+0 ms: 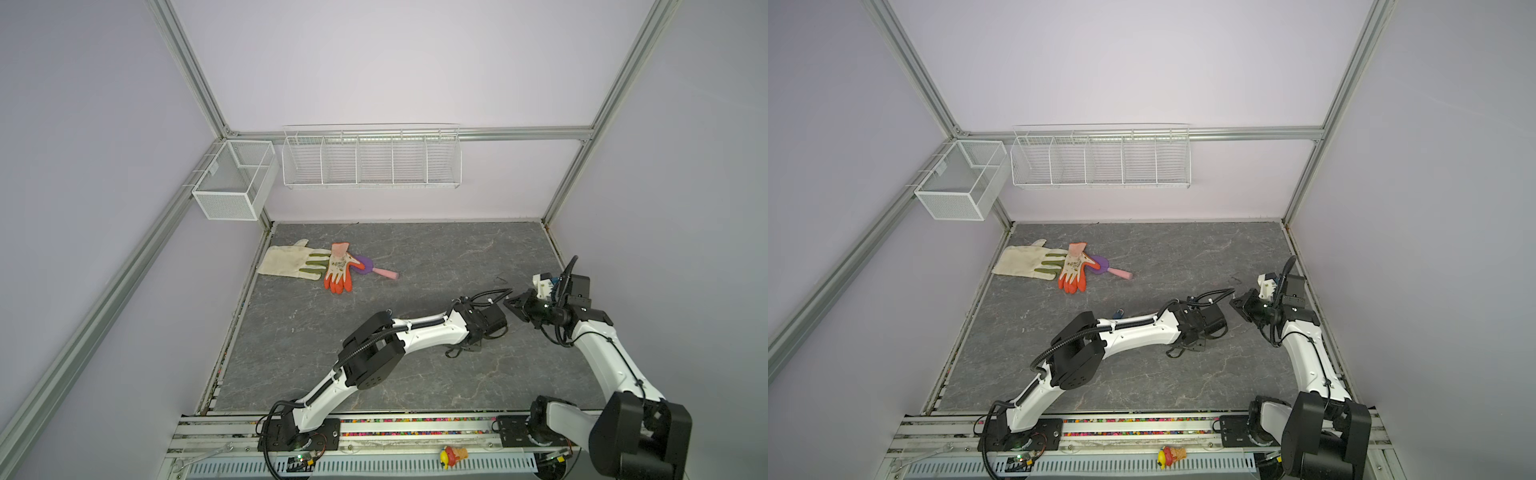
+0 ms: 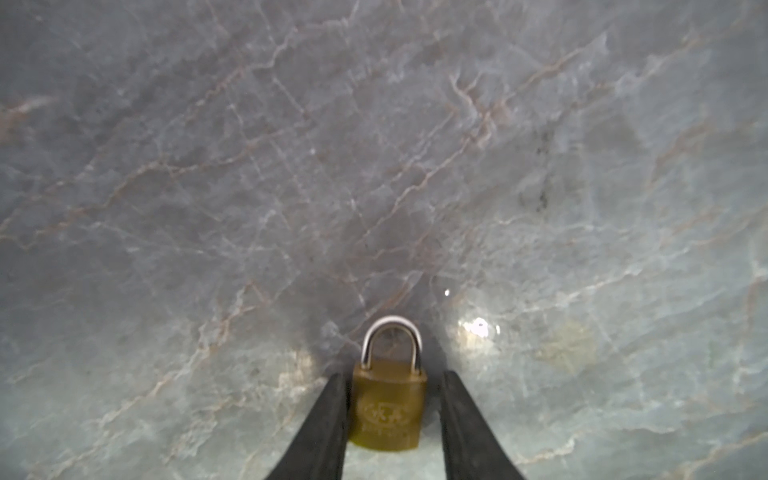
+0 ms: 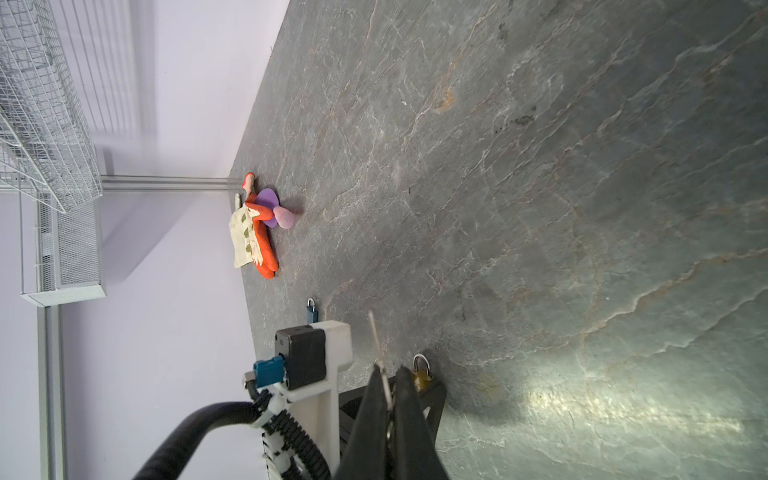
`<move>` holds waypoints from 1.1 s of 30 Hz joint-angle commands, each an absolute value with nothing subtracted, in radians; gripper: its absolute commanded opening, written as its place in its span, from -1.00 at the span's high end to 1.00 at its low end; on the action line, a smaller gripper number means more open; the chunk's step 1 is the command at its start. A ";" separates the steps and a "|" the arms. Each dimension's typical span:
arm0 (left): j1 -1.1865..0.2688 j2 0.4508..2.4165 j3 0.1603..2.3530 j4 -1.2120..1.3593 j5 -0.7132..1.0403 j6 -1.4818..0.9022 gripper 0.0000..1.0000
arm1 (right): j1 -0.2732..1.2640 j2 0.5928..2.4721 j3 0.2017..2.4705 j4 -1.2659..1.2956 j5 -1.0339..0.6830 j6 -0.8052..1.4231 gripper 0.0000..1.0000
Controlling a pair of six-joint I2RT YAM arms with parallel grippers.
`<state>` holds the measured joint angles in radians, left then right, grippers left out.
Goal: Unlock with the key
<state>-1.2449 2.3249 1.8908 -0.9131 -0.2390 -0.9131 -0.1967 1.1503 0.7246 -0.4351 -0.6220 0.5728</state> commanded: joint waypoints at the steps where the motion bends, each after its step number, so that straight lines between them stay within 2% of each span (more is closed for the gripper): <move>1: -1.270 2.394 1.864 -1.044 -0.191 -0.912 0.22 | -0.202 1.143 0.714 -0.426 -0.628 0.580 0.87; 7: -1.257 2.366 1.783 -0.999 -0.164 -0.939 0.23 | -0.201 1.142 0.701 -0.415 -0.624 0.583 0.87; 19: -1.215 2.471 1.944 -1.038 -0.214 -0.953 0.25 | -0.201 1.161 0.707 -0.397 -0.641 0.593 0.87; 33: -1.246 2.417 1.850 -1.044 -0.225 -0.973 0.26 | -0.201 1.172 0.706 -0.389 -0.641 0.597 0.87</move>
